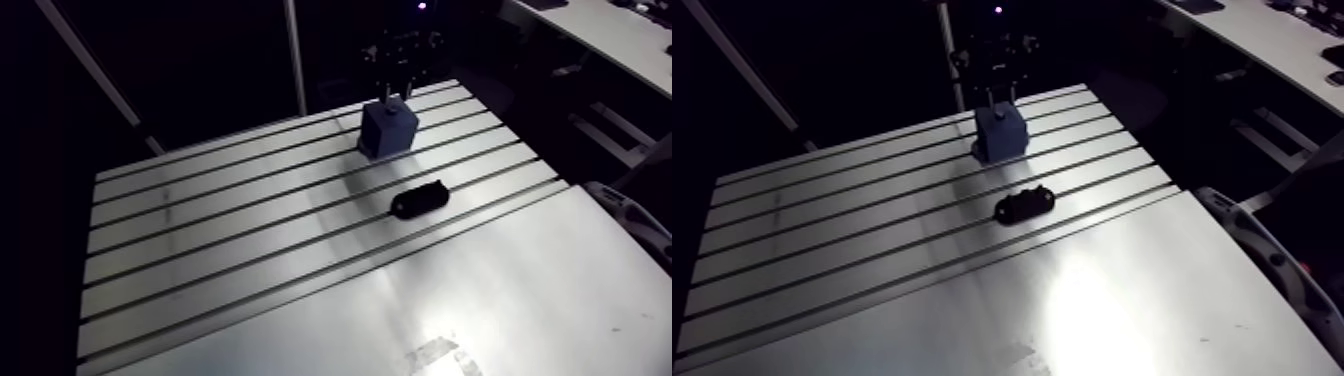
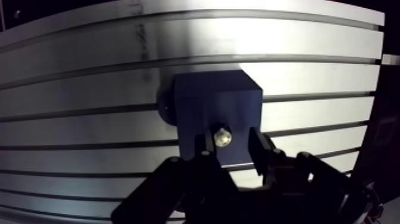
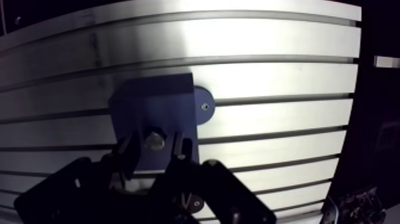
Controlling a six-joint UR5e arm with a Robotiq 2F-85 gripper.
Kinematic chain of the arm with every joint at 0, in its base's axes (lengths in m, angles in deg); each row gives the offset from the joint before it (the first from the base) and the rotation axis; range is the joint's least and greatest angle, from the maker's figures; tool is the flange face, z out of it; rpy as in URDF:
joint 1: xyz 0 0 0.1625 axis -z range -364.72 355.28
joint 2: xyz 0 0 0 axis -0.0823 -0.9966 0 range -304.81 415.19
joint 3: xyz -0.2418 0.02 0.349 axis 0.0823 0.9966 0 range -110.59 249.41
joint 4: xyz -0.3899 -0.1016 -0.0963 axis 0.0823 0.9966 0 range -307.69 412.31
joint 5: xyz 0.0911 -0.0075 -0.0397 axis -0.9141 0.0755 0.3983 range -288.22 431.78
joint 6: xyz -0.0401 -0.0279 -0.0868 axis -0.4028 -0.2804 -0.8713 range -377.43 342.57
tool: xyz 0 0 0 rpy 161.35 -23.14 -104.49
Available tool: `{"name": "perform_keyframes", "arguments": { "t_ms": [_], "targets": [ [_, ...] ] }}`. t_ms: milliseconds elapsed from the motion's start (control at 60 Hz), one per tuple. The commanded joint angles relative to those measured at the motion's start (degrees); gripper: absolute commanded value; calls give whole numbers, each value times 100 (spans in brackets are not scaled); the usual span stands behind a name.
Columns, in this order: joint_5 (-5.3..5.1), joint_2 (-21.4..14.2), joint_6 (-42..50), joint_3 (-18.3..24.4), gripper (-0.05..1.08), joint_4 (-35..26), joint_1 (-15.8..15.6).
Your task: Pick up the M10 bolt and insert it into the hex recess until seated.
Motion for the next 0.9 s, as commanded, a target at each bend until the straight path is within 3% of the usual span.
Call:
{"name": "perform_keyframes", "arguments": {
  "t_ms": [17,900],
  "targets": [
    [-29,5,-1,6,57,-2,-23],
    [-2,22,-19,-98,57,7,-14]
  ]
}}
